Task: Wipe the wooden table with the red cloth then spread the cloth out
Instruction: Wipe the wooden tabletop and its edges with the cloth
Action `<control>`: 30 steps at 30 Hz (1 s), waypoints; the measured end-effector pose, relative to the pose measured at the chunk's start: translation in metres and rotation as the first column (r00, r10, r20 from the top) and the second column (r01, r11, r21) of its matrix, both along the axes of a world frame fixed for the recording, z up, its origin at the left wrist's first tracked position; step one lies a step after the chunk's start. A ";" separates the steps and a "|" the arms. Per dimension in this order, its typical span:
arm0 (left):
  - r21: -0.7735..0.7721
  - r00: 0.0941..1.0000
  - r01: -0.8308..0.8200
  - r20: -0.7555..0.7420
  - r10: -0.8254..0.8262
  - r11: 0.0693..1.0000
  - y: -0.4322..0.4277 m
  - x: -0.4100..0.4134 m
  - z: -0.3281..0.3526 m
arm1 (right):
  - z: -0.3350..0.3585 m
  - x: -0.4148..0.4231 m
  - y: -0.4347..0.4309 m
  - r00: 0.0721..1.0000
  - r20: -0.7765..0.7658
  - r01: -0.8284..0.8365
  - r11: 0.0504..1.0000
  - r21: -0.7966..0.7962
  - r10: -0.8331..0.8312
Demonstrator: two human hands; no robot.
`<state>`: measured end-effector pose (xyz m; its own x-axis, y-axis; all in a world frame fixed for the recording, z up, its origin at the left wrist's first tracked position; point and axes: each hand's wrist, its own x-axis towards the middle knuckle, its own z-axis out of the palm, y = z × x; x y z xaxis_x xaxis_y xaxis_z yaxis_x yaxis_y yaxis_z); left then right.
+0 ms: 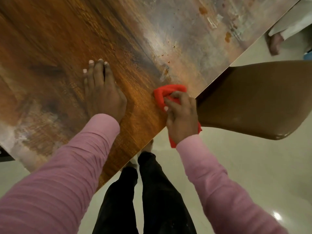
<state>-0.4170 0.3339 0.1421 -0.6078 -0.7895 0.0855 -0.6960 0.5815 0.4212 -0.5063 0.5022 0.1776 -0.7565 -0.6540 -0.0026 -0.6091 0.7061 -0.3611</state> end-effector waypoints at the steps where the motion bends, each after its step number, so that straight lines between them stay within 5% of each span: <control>1: 0.007 1.000 0.006 -0.009 -0.006 1.000 0.004 -0.006 0.003 | 0.000 0.009 0.002 0.998 -0.009 -0.069 0.997 0.026 0.069; 5: 0.017 0.997 0.063 -0.040 -0.063 0.998 0.012 -0.042 0.014 | 0.002 -0.024 0.002 0.979 -0.070 -0.183 0.979 0.095 0.190; 12: 0.021 0.999 0.040 0.017 -0.041 0.999 0.000 -0.065 -0.001 | 0.000 -0.123 -0.039 0.973 -0.071 0.220 0.975 0.010 -0.219; 16: -0.016 0.999 0.035 0.030 -0.034 0.999 0.001 -0.070 -0.005 | -0.008 -0.058 -0.028 0.995 -0.078 -0.059 0.998 -0.018 0.057; 20: -0.015 1.000 0.014 0.023 -0.014 1.000 0.002 -0.073 -0.006 | -0.007 -0.071 -0.019 0.897 -0.115 -0.423 0.905 0.050 0.426; 26: -0.007 0.997 0.007 0.070 -0.007 1.000 0.003 -0.074 -0.007 | -0.004 -0.167 -0.067 0.983 -0.105 -0.142 0.987 0.080 0.150; 30: 0.013 0.998 -0.026 0.055 0.026 1.000 0.002 -0.076 -0.004 | -0.006 -0.101 -0.061 0.939 -0.048 -0.342 0.940 0.002 0.342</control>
